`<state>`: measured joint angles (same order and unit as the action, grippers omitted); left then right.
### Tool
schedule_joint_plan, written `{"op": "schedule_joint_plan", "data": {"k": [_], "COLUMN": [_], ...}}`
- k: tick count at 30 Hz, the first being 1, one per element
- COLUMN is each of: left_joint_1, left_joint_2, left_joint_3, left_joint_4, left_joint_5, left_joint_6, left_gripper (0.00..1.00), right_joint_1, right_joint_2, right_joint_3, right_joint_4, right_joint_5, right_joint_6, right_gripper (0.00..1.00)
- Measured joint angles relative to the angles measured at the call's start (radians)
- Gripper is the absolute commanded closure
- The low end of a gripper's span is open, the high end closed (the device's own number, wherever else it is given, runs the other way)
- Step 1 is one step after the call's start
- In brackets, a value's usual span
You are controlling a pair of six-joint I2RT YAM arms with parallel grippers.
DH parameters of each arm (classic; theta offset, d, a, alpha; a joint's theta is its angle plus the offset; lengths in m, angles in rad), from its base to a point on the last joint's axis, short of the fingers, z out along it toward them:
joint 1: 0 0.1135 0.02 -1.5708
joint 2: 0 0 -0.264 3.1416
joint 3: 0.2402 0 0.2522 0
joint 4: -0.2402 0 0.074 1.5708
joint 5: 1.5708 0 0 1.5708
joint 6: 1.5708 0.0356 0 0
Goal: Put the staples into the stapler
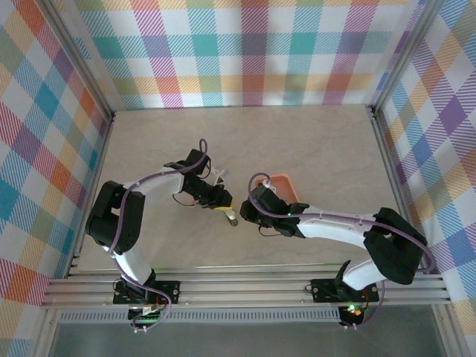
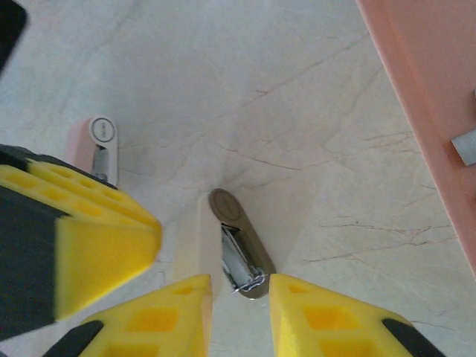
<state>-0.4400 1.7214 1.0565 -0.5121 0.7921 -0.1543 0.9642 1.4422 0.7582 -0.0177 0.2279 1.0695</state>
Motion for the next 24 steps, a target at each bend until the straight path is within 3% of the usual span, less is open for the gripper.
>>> {"op": "schedule_joint_plan", "data": {"k": [4,11,17,24], "left_joint_1": [-0.01,0.016,0.076,0.09], "left_joint_2": [-0.015,-0.146,-0.237,-0.24], "left_joint_3": [-0.008,-0.034,-0.037,-0.085], "left_joint_4": [-0.009,-0.008,-0.007,-0.007], "left_joint_5": [-0.021,-0.144,-0.261,-0.305], "left_joint_6": [-0.001,-0.067,-0.12,-0.145], "left_gripper": [0.72,0.63,0.63,0.64], "right_joint_1": [0.0,-0.001,-0.003,-0.01], "right_joint_2": [-0.008,0.05,0.118,0.187], "right_joint_3": [0.0,0.08,0.126,0.131], "right_joint_4": [0.0,-0.034,-0.045,-0.054], "right_joint_5": [-0.009,-0.078,-0.124,-0.166], "right_joint_6": [-0.021,-0.04,-0.041,-0.041], "right_gripper": [0.64,0.56,0.57,0.6]}}
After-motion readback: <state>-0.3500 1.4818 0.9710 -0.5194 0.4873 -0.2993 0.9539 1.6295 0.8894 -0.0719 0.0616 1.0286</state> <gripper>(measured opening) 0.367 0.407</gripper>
